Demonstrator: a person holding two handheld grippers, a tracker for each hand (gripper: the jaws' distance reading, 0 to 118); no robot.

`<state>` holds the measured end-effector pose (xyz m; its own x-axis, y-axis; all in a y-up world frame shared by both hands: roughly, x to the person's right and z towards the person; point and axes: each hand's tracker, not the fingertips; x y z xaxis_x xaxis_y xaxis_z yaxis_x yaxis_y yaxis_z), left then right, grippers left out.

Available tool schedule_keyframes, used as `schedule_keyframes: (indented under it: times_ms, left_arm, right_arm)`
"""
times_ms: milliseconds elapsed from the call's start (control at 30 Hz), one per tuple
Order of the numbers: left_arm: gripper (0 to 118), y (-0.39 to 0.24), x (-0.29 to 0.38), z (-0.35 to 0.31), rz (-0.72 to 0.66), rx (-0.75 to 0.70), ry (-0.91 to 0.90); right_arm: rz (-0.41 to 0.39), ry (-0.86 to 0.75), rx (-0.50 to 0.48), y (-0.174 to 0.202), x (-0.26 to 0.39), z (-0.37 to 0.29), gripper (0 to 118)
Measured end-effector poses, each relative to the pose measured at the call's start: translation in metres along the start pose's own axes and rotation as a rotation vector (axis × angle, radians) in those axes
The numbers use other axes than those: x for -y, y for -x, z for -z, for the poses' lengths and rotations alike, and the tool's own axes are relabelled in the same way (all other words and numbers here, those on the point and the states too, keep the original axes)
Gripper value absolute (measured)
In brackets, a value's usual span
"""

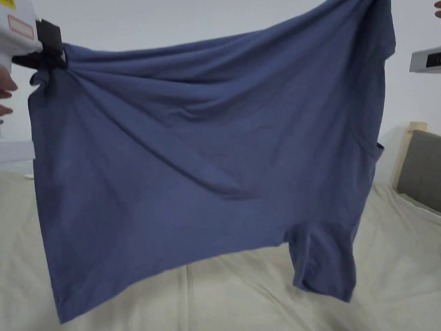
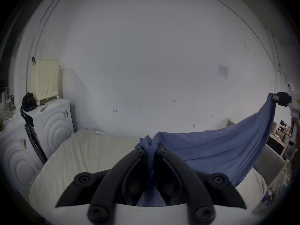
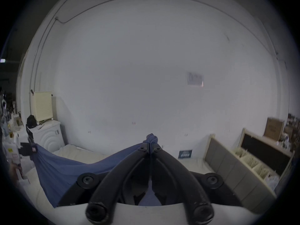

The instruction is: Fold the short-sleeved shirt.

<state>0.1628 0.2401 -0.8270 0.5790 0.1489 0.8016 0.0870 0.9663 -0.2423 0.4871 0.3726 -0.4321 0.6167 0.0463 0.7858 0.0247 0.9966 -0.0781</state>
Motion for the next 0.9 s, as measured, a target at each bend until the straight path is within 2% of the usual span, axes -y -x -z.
schedule_keyframes:
  times_ms: [133,267,333,400,467,600,733,833,867,900]
  left_arm:
    - [11,-0.010,-0.013,-0.010,0.009,-0.012,-0.057]
    - [11,0.002,0.001,0.014,0.033,-0.039,-0.036]
    - [11,0.007,0.023,0.020,0.011,-0.026,-0.004]
    - [11,0.009,0.054,0.028,-0.005,-0.017,0.065]
    - [11,0.009,0.088,0.033,0.004,-0.005,0.108]
    - [11,0.004,0.161,0.031,-0.011,0.067,0.193]
    - [11,0.003,0.221,0.018,-0.027,0.070,0.240]
    - [11,0.007,0.258,-0.010,-0.022,0.089,0.255]
    - [11,0.008,0.268,-0.022,-0.020,0.088,0.259]
    - [11,0.011,0.277,-0.038,-0.025,0.097,0.249]
  right_arm:
    - [-0.005,-0.016,-0.019,0.011,-0.012,0.012,0]
    - [0.004,-0.020,-0.041,0.014,0.019,0.026,0]
    - [0.027,0.030,-0.082,0.012,0.050,0.035,0]
    - [0.090,0.090,-0.137,0.007,0.090,0.045,0]
    - [0.123,0.149,-0.151,0.006,0.131,0.050,0]
    - [0.084,0.255,-0.223,0.010,0.218,0.042,0]
    - [0.106,0.301,-0.272,0.011,0.287,0.005,0]
    - [0.248,0.295,-0.375,-0.002,0.327,-0.045,0]
    - [0.282,0.297,-0.383,-0.003,0.337,-0.065,0]
    - [0.283,0.295,-0.380,-0.006,0.347,-0.083,0]
